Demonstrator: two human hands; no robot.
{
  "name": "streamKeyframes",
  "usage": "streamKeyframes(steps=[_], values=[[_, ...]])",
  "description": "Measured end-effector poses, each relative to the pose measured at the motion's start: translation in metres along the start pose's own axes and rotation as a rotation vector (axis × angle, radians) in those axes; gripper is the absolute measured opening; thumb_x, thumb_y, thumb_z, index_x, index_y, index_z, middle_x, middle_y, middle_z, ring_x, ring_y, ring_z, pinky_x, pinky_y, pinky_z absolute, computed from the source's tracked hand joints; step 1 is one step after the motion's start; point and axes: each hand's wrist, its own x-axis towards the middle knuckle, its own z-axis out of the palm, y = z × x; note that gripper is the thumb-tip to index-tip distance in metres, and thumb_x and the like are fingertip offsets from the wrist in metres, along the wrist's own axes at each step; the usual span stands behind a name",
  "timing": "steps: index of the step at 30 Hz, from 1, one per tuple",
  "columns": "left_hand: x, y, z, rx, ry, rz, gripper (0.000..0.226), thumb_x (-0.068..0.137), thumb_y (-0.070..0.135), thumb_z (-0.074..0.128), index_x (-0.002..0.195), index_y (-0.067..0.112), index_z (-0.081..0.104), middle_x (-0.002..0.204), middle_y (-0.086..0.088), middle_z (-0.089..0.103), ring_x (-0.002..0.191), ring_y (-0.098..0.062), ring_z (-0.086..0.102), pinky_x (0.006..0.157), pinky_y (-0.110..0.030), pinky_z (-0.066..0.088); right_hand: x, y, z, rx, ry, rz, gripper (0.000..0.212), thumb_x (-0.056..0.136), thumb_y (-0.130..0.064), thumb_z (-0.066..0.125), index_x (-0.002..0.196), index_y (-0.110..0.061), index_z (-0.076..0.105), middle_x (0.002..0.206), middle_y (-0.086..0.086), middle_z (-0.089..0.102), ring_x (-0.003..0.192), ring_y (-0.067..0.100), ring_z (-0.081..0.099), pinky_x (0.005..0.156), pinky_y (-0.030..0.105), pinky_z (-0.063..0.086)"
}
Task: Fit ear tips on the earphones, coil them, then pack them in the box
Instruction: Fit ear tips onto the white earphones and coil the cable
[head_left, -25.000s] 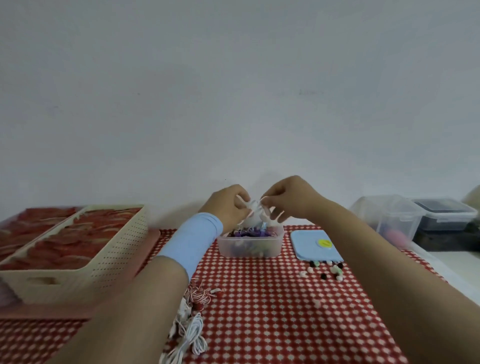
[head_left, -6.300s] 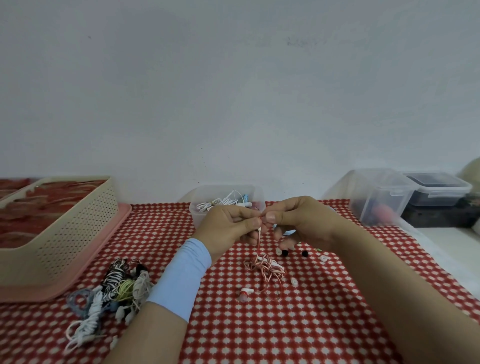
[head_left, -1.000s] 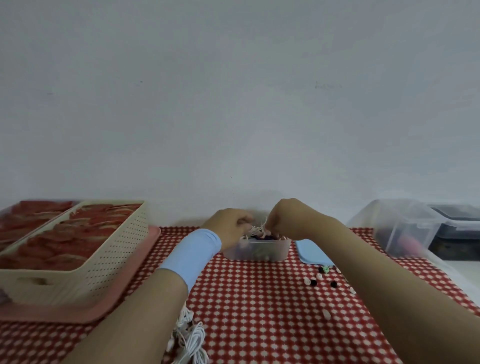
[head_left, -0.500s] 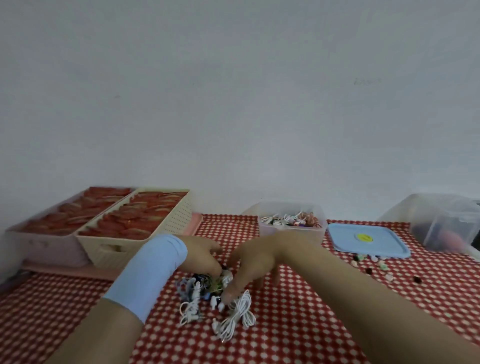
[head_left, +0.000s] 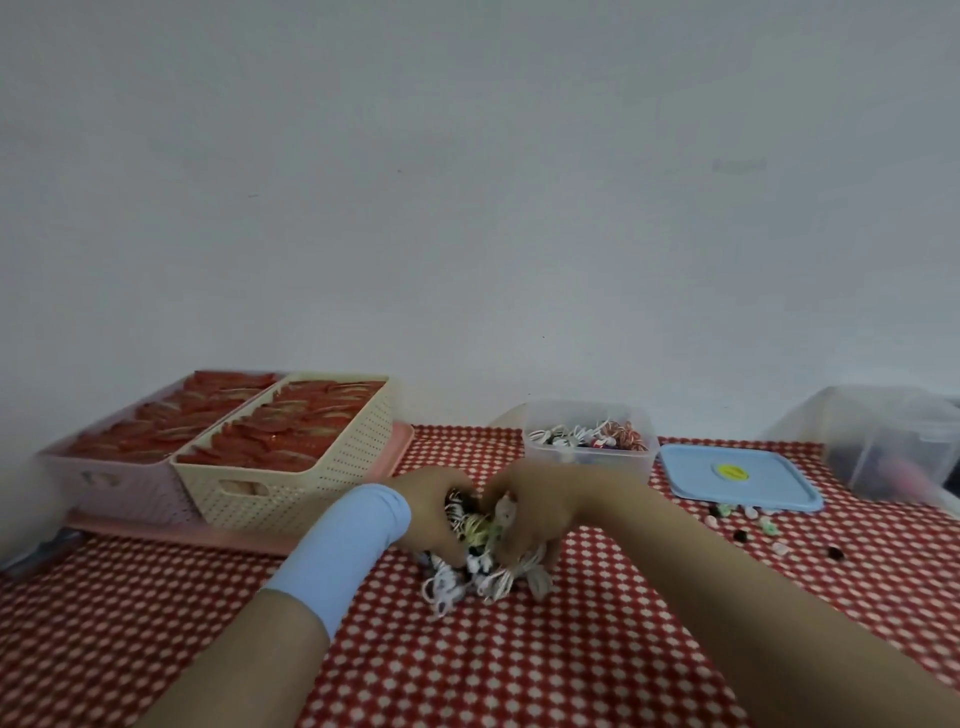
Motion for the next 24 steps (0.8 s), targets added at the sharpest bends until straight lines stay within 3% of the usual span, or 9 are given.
streamKeyframes(steps=[3, 6, 10, 12, 15, 17, 20, 24], values=[[0.012, 0.022, -0.005, -0.073, 0.062, 0.066, 0.08, 0.075, 0.034, 0.081, 0.144, 0.03, 0.04, 0.146, 0.007, 0.044, 0.127, -0.017, 0.048, 0.096, -0.026, 0.042, -0.011, 0.027, -0.023, 0.085, 0.176, 0.019, 0.063, 0.077, -0.009, 0.087, 0.133, -0.013, 0.061, 0.126, 0.007, 0.057, 0.095, 0.032, 0.072, 0.066, 0.042, 0.065], [0.024, 0.045, -0.008, -0.04, 0.042, 0.107, 0.087, 0.076, 0.035, 0.081, 0.148, 0.029, 0.034, 0.152, 0.004, 0.039, 0.133, -0.019, 0.044, 0.105, -0.033, 0.043, -0.022, 0.051, -0.038, 0.097, 0.301, 0.08, 0.063, 0.076, -0.012, 0.088, 0.133, -0.017, 0.061, 0.129, 0.012, 0.058, 0.079, 0.028, 0.074, 0.06, 0.038, 0.064], [0.03, 0.057, -0.005, 0.127, 0.026, 0.031, 0.094, 0.075, 0.039, 0.081, 0.152, 0.029, 0.027, 0.155, 0.002, 0.037, 0.136, -0.023, 0.043, 0.11, -0.038, 0.04, -0.031, 0.076, -0.044, 0.04, 0.251, 0.149, 0.075, 0.083, -0.02, 0.083, 0.149, -0.017, 0.048, 0.133, 0.015, 0.063, 0.076, 0.025, 0.075, 0.059, 0.039, 0.064], [0.028, 0.059, -0.005, 0.158, 0.13, 0.027, 0.085, 0.076, 0.037, 0.08, 0.148, 0.031, 0.034, 0.149, 0.002, 0.044, 0.132, -0.022, 0.047, 0.108, -0.036, 0.041, -0.037, 0.086, -0.048, 0.012, 0.287, 0.149, 0.065, 0.085, -0.023, 0.082, 0.144, -0.019, 0.054, 0.116, 0.01, 0.073, 0.076, 0.023, 0.076, 0.06, 0.039, 0.064], [0.027, 0.068, -0.006, 0.047, 0.293, 0.131, 0.05, 0.081, 0.026, 0.075, 0.127, 0.031, 0.058, 0.129, 0.005, 0.058, 0.116, -0.015, 0.056, 0.099, -0.029, 0.044, -0.045, 0.088, -0.052, -0.096, 0.441, 0.067, 0.029, 0.087, -0.022, 0.078, 0.116, -0.022, 0.074, 0.099, -0.005, 0.074, 0.083, 0.016, 0.075, 0.068, 0.029, 0.061], [0.027, 0.078, -0.002, -0.067, 0.242, 0.191, 0.032, 0.081, 0.022, 0.075, 0.111, 0.028, 0.068, 0.113, 0.009, 0.067, 0.101, -0.008, 0.062, 0.092, -0.024, 0.049, -0.048, 0.082, -0.047, -0.214, 0.425, 0.013, 0.027, 0.085, -0.027, 0.08, 0.111, -0.028, 0.076, 0.102, -0.011, 0.071, 0.096, 0.01, 0.068, 0.081, 0.025, 0.054], [0.03, 0.092, 0.011, -0.059, 0.117, 0.213, 0.023, 0.079, 0.025, 0.076, 0.103, 0.026, 0.074, 0.102, 0.011, 0.072, 0.092, -0.008, 0.065, 0.086, -0.025, 0.052, -0.041, 0.082, -0.03, -0.377, 0.277, 0.022, 0.046, 0.076, -0.037, 0.085, 0.12, -0.038, 0.073, 0.115, -0.013, 0.068, 0.102, 0.011, 0.06, 0.09, 0.031, 0.051], [0.035, 0.098, 0.021, -0.068, 0.112, 0.228, 0.029, 0.079, 0.035, 0.076, 0.106, 0.026, 0.073, 0.104, 0.01, 0.07, 0.09, -0.011, 0.064, 0.075, -0.023, 0.051, -0.036, 0.097, -0.024, -0.279, 0.349, 0.005, 0.027, 0.078, -0.038, 0.083, 0.104, -0.032, 0.079, 0.101, -0.009, 0.072, 0.093, 0.014, 0.065, 0.077, 0.029, 0.051]])
